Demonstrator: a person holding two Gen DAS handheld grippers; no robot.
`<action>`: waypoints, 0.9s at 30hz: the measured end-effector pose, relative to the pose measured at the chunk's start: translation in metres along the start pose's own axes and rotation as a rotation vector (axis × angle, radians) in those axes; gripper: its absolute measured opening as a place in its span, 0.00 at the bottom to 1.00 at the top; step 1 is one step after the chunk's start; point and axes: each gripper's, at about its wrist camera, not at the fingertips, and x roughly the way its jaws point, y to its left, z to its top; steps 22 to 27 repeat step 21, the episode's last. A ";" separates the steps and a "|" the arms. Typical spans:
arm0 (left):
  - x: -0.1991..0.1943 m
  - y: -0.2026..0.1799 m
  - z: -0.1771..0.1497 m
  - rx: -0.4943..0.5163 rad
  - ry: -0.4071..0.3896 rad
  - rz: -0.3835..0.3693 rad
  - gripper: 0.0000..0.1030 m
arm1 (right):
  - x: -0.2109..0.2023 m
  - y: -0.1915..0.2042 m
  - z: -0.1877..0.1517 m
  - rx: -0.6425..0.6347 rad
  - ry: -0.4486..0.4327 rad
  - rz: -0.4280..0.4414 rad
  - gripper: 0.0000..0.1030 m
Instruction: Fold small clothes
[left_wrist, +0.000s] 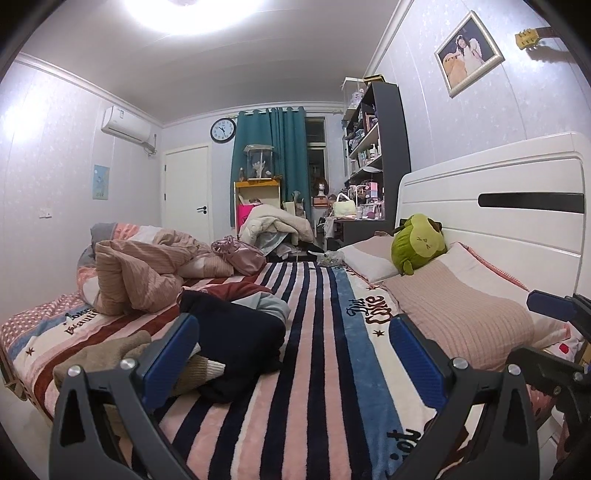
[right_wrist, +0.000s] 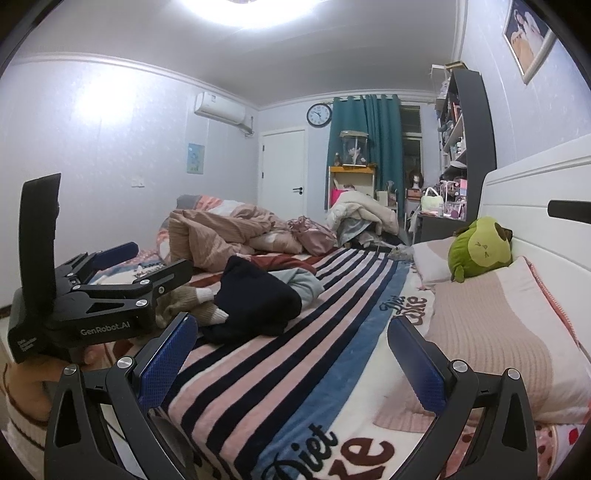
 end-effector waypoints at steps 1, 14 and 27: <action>0.000 0.000 0.000 0.001 0.000 0.003 0.99 | 0.000 0.000 0.000 0.000 0.000 -0.001 1.00; -0.001 -0.001 0.000 0.002 0.000 0.007 0.99 | 0.000 0.002 0.000 0.001 -0.002 0.000 1.00; 0.000 0.003 -0.002 -0.029 0.009 -0.040 0.99 | 0.000 0.003 0.000 0.003 -0.003 0.000 1.00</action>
